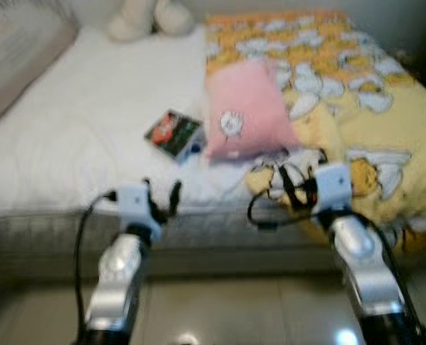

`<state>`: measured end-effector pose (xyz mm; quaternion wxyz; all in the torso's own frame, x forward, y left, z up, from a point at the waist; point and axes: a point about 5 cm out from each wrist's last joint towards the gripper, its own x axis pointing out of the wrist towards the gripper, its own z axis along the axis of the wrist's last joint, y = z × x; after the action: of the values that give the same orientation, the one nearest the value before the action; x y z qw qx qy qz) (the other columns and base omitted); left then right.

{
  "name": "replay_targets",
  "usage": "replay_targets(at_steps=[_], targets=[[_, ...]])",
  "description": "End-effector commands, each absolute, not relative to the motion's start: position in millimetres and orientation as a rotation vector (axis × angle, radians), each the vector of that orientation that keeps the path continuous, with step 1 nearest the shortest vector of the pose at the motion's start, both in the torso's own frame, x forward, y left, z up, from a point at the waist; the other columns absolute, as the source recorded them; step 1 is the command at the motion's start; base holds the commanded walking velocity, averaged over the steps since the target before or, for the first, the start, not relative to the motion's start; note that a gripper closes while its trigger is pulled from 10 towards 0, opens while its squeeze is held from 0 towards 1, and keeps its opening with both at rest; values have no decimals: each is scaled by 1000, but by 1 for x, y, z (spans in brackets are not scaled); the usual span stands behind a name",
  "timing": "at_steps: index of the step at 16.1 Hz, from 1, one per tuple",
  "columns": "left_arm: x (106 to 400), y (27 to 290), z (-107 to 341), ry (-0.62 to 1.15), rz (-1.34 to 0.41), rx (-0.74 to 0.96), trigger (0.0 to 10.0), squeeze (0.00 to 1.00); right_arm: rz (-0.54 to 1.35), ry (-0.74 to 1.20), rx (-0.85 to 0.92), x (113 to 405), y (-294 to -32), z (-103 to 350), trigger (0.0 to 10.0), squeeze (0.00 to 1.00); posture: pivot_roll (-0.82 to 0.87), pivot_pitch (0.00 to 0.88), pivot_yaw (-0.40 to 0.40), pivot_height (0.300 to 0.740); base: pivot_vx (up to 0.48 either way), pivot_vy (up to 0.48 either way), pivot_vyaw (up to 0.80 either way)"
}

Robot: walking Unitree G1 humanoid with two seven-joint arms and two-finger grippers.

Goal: Clean up the room

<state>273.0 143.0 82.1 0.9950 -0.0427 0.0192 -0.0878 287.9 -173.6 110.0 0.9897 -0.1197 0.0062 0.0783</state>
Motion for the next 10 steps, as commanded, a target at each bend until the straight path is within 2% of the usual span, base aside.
replay_targets(at_steps=[1,5,10], targets=[[275,145,87,27,-159,-63,10000,0,144,18,-218,288,-174,108,10000,0,-211,0,102,740,0,0,0],[272,137,90,10,-207,-82,10000,0,139,0,-229,288,-173,109,10000,0,-209,0,112,740,0,0,0],[279,134,97,-8,-214,-105,10000,0,134,-47,-252,293,-171,118,10000,0,-218,0,125,740,480,0,0]])
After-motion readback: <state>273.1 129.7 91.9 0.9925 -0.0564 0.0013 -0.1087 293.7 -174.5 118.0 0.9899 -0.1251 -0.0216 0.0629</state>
